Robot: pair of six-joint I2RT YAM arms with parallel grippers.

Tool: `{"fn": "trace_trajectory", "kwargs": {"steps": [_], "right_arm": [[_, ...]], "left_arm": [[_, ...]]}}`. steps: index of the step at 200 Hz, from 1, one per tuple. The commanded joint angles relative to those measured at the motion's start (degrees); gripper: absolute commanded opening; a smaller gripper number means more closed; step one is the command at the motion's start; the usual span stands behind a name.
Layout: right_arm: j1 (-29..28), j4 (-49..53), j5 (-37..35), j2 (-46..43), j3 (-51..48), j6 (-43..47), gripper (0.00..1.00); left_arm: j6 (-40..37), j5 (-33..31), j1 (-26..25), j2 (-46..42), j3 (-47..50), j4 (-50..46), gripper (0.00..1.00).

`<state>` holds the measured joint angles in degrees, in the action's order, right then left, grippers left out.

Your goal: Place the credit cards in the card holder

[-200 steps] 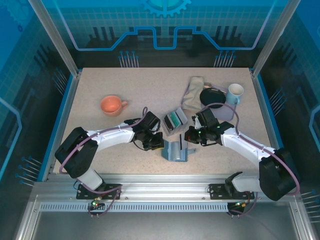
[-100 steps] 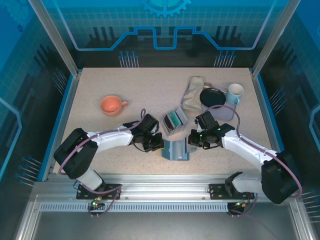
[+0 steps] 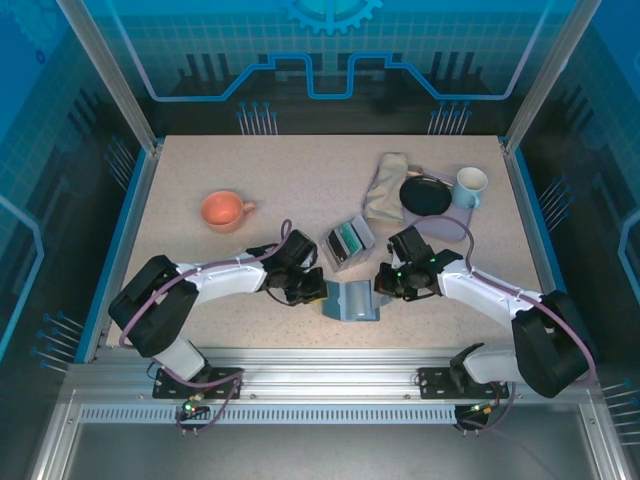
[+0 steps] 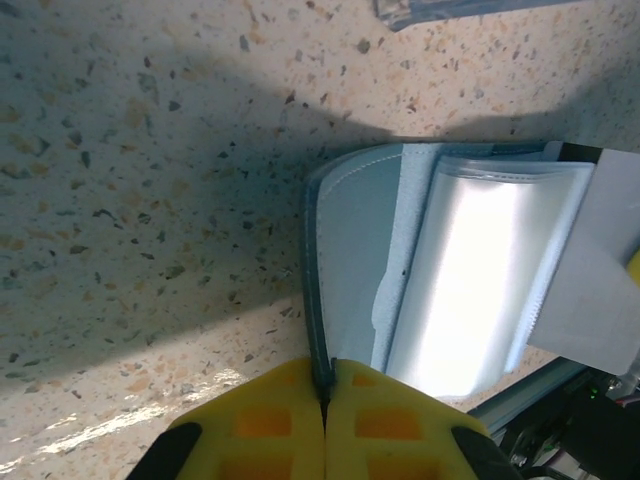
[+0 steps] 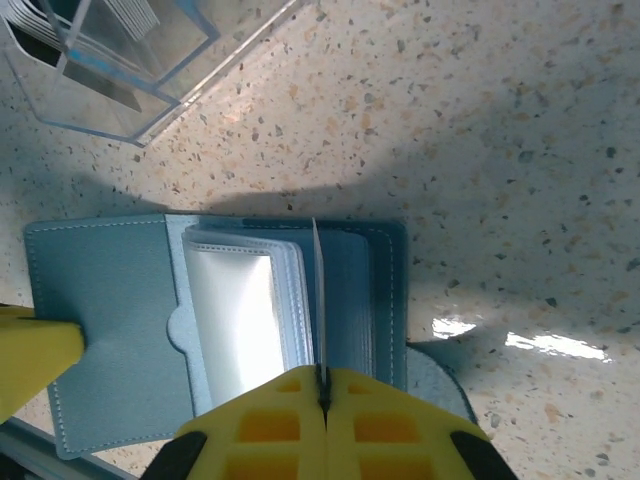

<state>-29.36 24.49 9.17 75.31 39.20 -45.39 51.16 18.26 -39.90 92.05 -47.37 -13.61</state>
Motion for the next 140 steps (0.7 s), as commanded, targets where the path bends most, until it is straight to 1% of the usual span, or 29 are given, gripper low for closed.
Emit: {"fn": "trace_trajectory", "kwargs": {"steps": [1, 13, 43, 70, 100, 106, 118, 140], "right_arm": [[-0.8, 0.98, 0.58, -1.65, 0.99, -0.66, 0.0], [-0.93, 1.57, 1.26, -2.47, 1.74, 0.02, 0.0], [-1.93, -1.14, 6.23, -4.08, 2.98, -0.24, 0.0], [-4.55, -2.33, 5.63, -1.36, 4.21, -1.24, 0.0], [-5.39, -4.47, 6.0, 1.66, 3.61, -1.89, 0.0], [-5.33, -3.62, 5.25, 1.58, 3.8, -1.75, 0.0], [-5.27, -0.32, 1.39, 0.08, 4.21, -1.21, 0.0], [-3.07, 4.99, -2.96, -4.29, 4.83, -0.39, 0.0]], "left_arm": [[0.44, -0.85, 0.04, 1.23, 1.31, -0.28, 0.0], [0.35, -0.81, -0.08, 1.24, 1.33, 0.06, 0.0], [0.83, -1.08, -0.51, 2.2, 1.54, 1.87, 0.0], [1.84, -0.51, -1.33, 3.87, 1.28, 4.5, 0.0], [3.19, -1.13, -1.95, 4.92, 1.32, 5.82, 0.0], [3.6, -1.06, -2.0, 5.07, 1.7, 6.32, 0.0], [4.19, -1.08, -2.02, 4.99, 2.33, 7.17, 0.0], [4.22, -1.8, -1.96, 4.3, 2.98, 6.92, 0.0]]}}
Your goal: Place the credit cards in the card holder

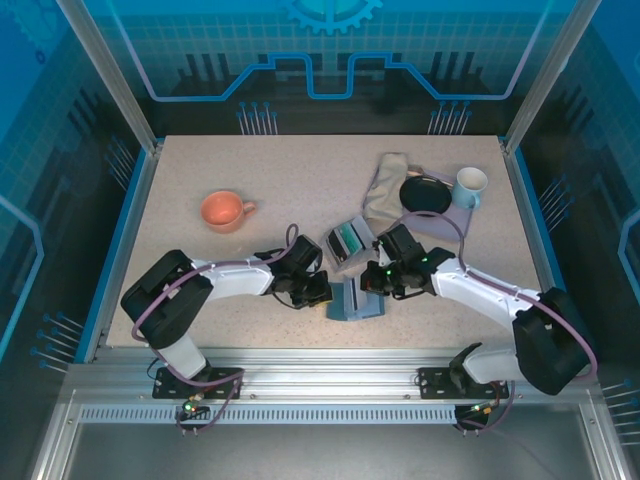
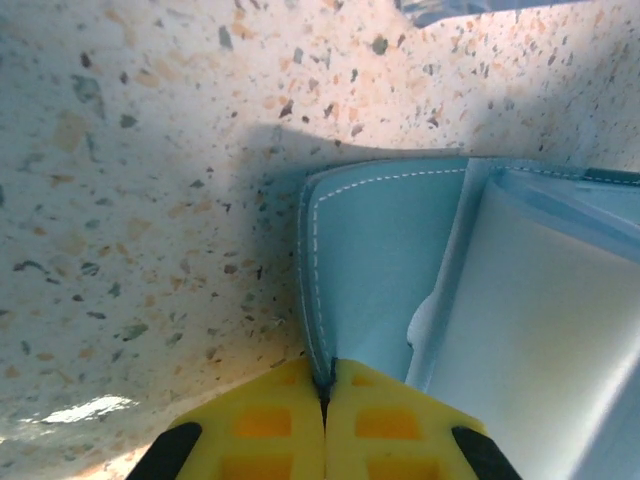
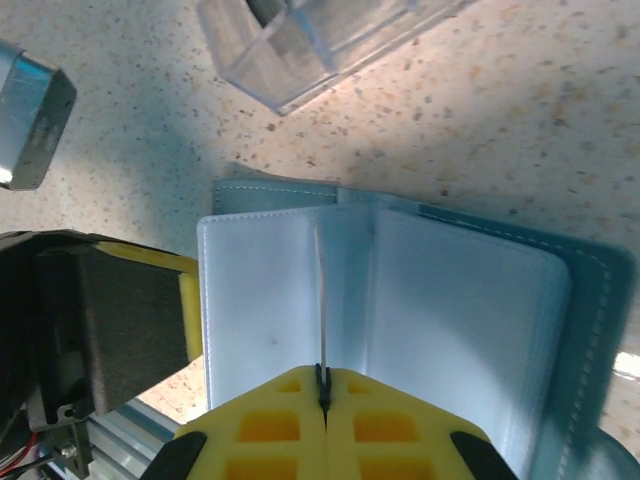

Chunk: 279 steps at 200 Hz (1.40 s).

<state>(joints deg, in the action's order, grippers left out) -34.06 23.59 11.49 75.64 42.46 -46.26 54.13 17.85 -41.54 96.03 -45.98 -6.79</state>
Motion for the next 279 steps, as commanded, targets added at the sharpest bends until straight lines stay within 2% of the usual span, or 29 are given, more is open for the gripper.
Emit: {"fn": "trace_trajectory", "kwargs": {"steps": [1, 15, 30, 46, 62, 83, 114, 148, 199, 219, 232, 264, 279], "right_arm": [[1.76, 6.13, -5.44, -4.93, 1.57, 0.52, 0.0], [2.58, 7.26, -5.91, -7.54, 1.59, 1.09, 0.01], [2.69, 4.81, -2.57, -7.72, 0.9, 0.94, 0.01], [2.57, 2.58, 1.19, -3.95, 0.8, 0.64, 0.0], [1.69, 2.25, 1.08, -0.46, 1.12, 0.3, 0.0], [1.37, 0.78, 0.98, -0.38, 0.79, -0.04, 0.0], [0.69, -5.56, 6.48, 3.03, 0.09, -1.34, 0.0], [-1.2, -9.54, 5.24, 8.49, -1.03, -3.78, 0.0], [-0.32, -10.66, 2.31, 11.31, -4.1, -4.12, 0.0], [0.39, -10.35, 2.79, 10.61, -4.49, -3.68, 0.0], [0.53, -9.9, 2.88, 10.16, -4.35, -3.26, 0.0], [0.71, -9.83, 3.61, 9.76, -3.97, -3.04, 0.0], [0.78, -10.06, 4.0, 9.38, -3.88, -3.25, 0.0]], "left_arm": [[1.2, -1.4, -0.35, 0.31, 1.59, 0.11, 0.0], [0.76, -1.67, -0.34, 0.19, 1.64, -0.34, 0.0], [0.63, -1.56, -0.35, 0.37, 1.68, -0.17, 0.0], [0.71, -1.32, -0.47, 0.64, 1.72, 0.68, 0.0], [0.89, -1.32, -0.41, 0.77, 1.59, 0.81, 0.0], [1.07, -1.55, -0.56, 0.74, 1.85, 0.89, 0.0], [1.58, -1.29, -0.57, 1.24, 2.4, 2.81, 0.0], [2.22, -1.53, -0.83, 0.98, 2.44, 3.62, 0.0], [3.33, -6.25, -0.81, -4.77, 5.26, 0.58, 0.36], [3.61, -7.11, -0.87, -6.28, 6.07, 0.76, 0.43], [3.46, -7.26, -0.9, -6.89, 6.17, 1.17, 0.56], [2.47, -5.83, -0.86, -5.76, 5.26, 3.14, 0.59], [1.93, -5.28, -1.06, -4.41, 4.21, 2.46, 0.58]]}}
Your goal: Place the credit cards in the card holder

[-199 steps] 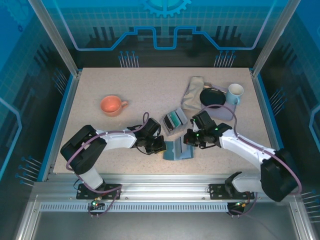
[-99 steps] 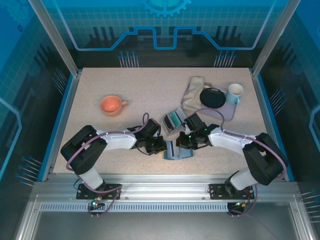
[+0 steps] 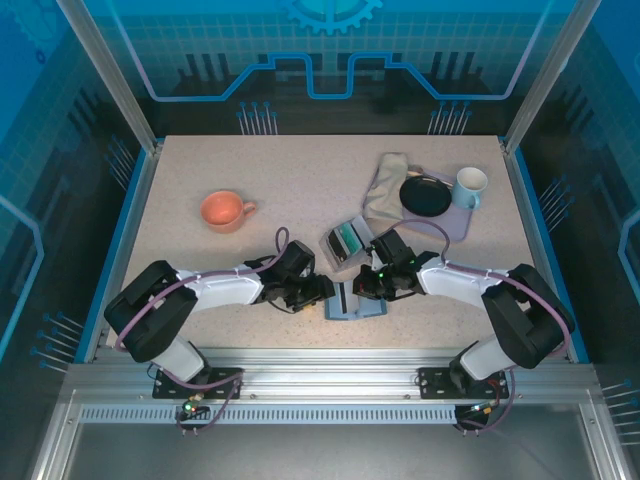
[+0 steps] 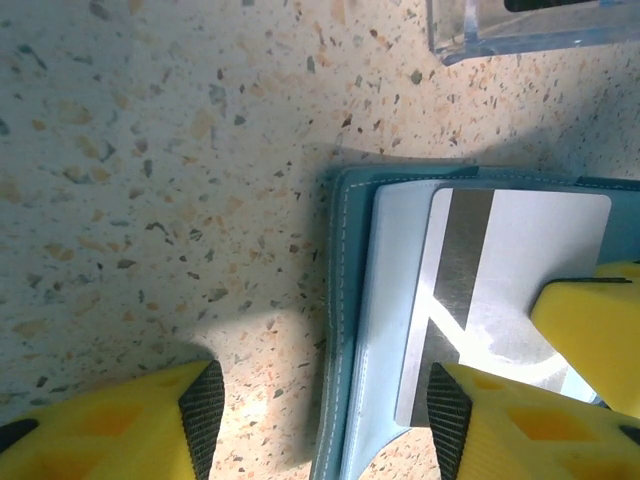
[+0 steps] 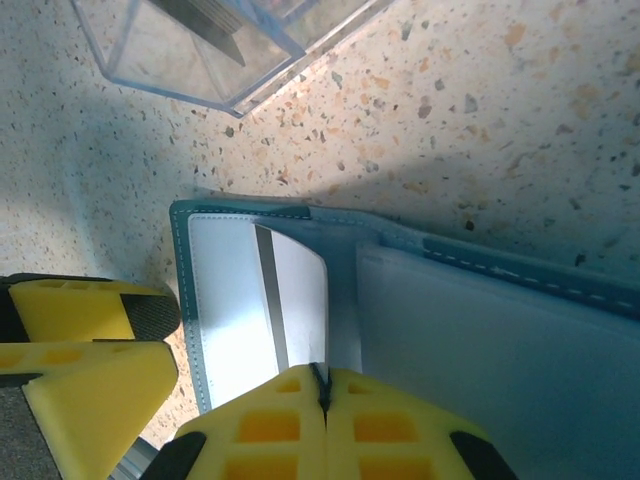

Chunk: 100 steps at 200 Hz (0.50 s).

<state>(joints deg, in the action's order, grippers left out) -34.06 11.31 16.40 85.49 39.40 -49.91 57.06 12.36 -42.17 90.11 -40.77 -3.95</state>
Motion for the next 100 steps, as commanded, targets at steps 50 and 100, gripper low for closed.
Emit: {"fn": "trace_trajectory", "kwargs": {"steps": [50, 100], "right_arm": [[1.88, 3.57, -0.66, -5.85, -0.24, 0.42, 0.0], [4.61, 4.98, -1.04, -9.33, -3.26, 1.45, 0.0]], "left_arm": [[-3.42, 1.07, -0.45, 7.8, -6.08, -6.65, 0.29], [-3.21, 1.62, -0.46, 8.42, -5.63, -6.15, 0.25]]}}
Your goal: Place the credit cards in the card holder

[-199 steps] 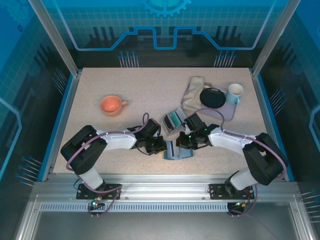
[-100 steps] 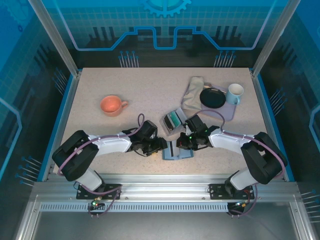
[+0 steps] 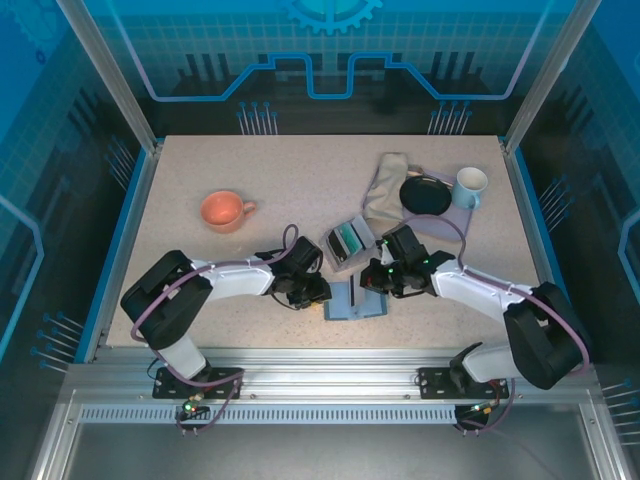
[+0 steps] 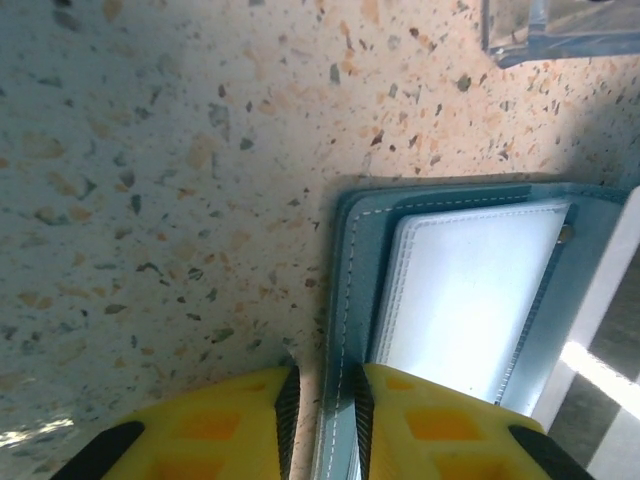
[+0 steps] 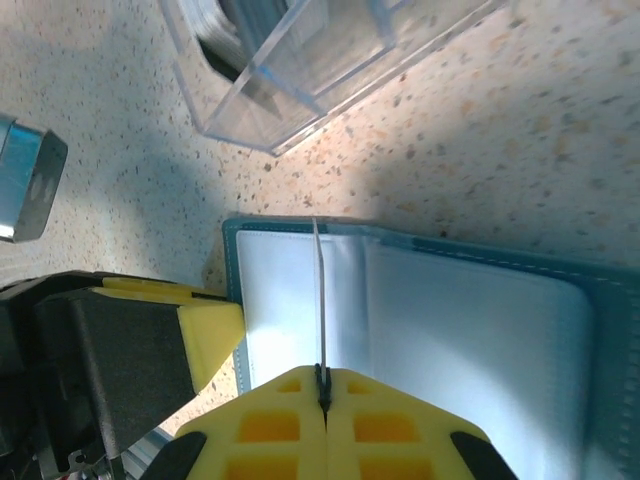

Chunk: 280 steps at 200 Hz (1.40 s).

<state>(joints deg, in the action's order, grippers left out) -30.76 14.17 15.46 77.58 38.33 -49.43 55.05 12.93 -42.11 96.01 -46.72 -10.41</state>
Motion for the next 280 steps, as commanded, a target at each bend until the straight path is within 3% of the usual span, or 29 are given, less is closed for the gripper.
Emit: {"fn": "trace_trajectory", "kwargs": {"steps": [1, 54, 103, 235, 258, 280], "right_arm": [[1.31, 2.06, -0.05, -1.4, -2.24, 0.99, 0.0], [0.44, 0.93, 0.17, 1.69, -2.31, 2.2, 0.0], [-0.16, -6.26, 3.96, 4.28, -4.52, 0.53, 0.0], [-3.55, -8.6, 4.75, 11.31, -2.65, 0.86, 0.0], [-3.32, -2.99, 3.2, 10.47, -0.68, 3.91, 0.0], [-2.11, -1.76, 6.01, 10.12, -0.54, 5.78, 0.0]], "left_arm": [[-1.23, 1.05, -0.52, 2.48, 0.31, 0.31, 0.25], [-1.06, 1.49, -0.55, 2.61, 0.71, 0.82, 0.24], [-1.1, 1.69, -0.53, 3.33, 0.26, 0.68, 0.18], [-1.21, 1.4, -0.76, 3.84, -0.26, 0.13, 0.14], [-1.26, 0.91, -0.67, 3.84, -0.39, -0.61, 0.14], [-1.25, 0.69, -0.7, 3.9, -0.38, -0.81, 0.13]]}}
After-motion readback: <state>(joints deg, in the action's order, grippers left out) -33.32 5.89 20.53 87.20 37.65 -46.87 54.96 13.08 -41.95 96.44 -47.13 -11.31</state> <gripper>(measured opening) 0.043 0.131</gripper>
